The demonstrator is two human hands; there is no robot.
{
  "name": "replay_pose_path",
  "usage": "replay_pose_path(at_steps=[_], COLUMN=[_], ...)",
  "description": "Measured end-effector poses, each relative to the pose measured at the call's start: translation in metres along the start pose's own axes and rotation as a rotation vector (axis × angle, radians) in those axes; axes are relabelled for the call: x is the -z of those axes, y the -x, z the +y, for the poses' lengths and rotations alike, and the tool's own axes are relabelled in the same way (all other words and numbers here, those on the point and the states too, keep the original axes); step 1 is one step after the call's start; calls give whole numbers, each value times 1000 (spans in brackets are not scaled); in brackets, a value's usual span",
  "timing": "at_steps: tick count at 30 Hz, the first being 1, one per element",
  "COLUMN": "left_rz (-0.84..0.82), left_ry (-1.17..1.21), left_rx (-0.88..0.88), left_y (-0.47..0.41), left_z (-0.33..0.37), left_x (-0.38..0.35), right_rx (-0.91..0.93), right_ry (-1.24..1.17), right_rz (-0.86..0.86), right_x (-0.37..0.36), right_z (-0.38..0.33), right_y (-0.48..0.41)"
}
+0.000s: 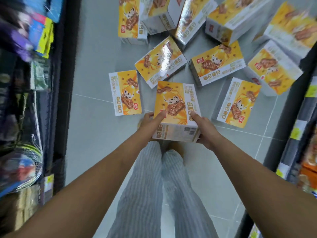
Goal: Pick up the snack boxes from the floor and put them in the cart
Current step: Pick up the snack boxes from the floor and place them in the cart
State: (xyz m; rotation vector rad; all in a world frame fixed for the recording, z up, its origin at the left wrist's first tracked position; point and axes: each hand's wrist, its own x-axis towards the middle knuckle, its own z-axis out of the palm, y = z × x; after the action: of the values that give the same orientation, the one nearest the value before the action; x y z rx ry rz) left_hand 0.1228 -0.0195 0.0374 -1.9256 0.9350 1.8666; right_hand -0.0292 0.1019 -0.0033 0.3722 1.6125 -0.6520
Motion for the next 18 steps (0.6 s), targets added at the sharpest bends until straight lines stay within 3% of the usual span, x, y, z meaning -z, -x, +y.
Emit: replay_pose_path(at_steps=[13, 18], left_rz=[-81, 26], left_ry=[420, 599], left_rx=[-15, -115], left_y=[128, 182], left_z=[-104, -190], left_x=[71, 105], right_rx=[117, 169], right_ry=[307, 463], right_rz=[-234, -292], right_x=[-44, -89], right_z=[36, 86], right_y=[139, 190])
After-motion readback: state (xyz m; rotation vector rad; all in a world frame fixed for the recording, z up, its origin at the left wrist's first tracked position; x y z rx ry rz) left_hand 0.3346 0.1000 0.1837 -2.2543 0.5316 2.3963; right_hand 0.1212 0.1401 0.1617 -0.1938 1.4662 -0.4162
